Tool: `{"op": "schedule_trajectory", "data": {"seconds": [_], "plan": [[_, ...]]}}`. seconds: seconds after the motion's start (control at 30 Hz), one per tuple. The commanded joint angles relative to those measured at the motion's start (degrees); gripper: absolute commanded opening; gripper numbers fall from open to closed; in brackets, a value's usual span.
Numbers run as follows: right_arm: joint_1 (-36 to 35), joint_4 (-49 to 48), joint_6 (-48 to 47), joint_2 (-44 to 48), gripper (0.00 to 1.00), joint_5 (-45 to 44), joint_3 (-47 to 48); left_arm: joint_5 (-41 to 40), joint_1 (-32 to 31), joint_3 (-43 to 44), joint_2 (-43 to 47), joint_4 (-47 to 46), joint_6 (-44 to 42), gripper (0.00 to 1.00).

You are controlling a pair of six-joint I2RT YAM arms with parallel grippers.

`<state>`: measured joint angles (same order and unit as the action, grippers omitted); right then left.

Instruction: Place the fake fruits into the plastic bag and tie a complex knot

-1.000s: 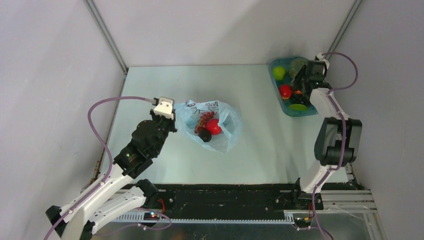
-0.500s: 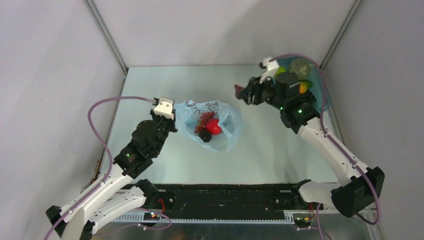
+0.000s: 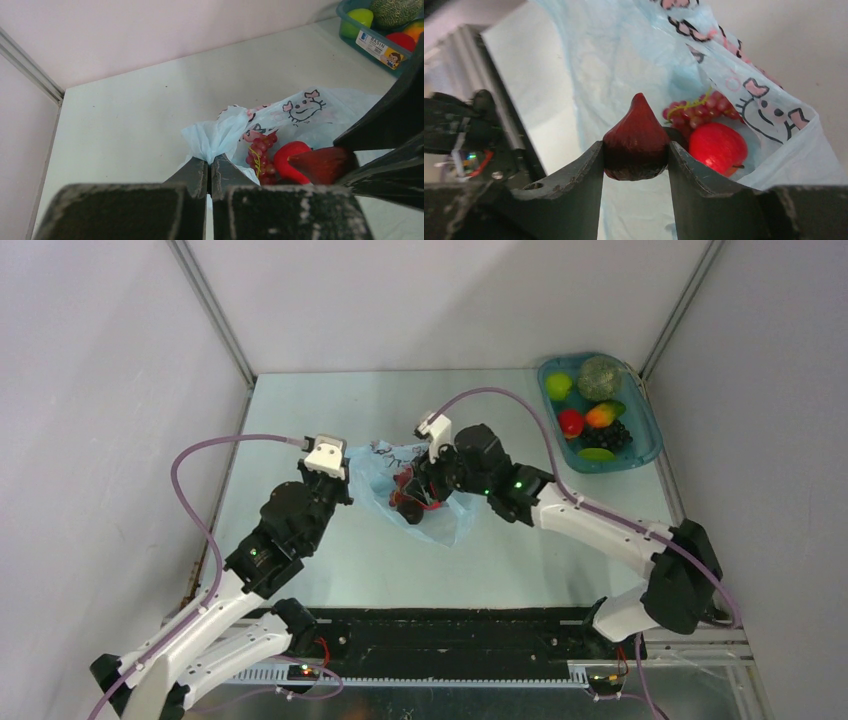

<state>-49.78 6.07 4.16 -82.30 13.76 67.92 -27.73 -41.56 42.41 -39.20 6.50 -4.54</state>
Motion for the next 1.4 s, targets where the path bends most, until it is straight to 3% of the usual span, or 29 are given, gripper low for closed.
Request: {"op": "schedule_trajectory", "data": {"seconds": [0.0, 0.4, 0.7, 0.77, 0.87, 1.03, 1.17, 1.37], "plan": [[-3.78, -0.42, -3.86, -3.34, 0.09, -14.13, 2.56, 0.29, 0.13, -0.06, 0.77, -2.04, 0.58, 0.00], [-3.65, 11.95, -8.09, -13.26, 0.07, -32.36, 7.91, 0.03, 0.08, -0.06, 1.06, -2.11, 0.51, 0.00], [-0.83, 17.33, -7.45, -15.61, 0.07, -37.51, 8.09, 0.22, 0.09, -0.05, 0.97, -2.06, 0.54, 0.00], [-0.69, 17.25, -7.35, -15.90, 0.12, -37.10, 8.03, 0.15, 0.09, -0.07, 0.95, -2.05, 0.56, 0.00], [-0.66, 16.87, -6.95, -15.80, 0.36, -35.94, 8.09, 0.13, 0.10, -0.12, 0.97, -2.10, 0.54, 0.00], [-1.10, 16.09, -6.67, -15.71, 0.60, -37.10, 8.03, 0.21, 0.14, -0.06, 0.92, -2.11, 0.50, 0.00], [-1.24, 15.95, -6.69, -15.61, 0.70, -37.33, 8.06, 0.28, 0.08, -0.12, 0.97, -2.09, 0.64, 0.00], [-1.37, 15.46, -6.16, -14.27, 0.72, -36.29, 8.09, 0.53, 0.08, -0.09, 0.88, -2.07, 0.74, 0.00]]}}
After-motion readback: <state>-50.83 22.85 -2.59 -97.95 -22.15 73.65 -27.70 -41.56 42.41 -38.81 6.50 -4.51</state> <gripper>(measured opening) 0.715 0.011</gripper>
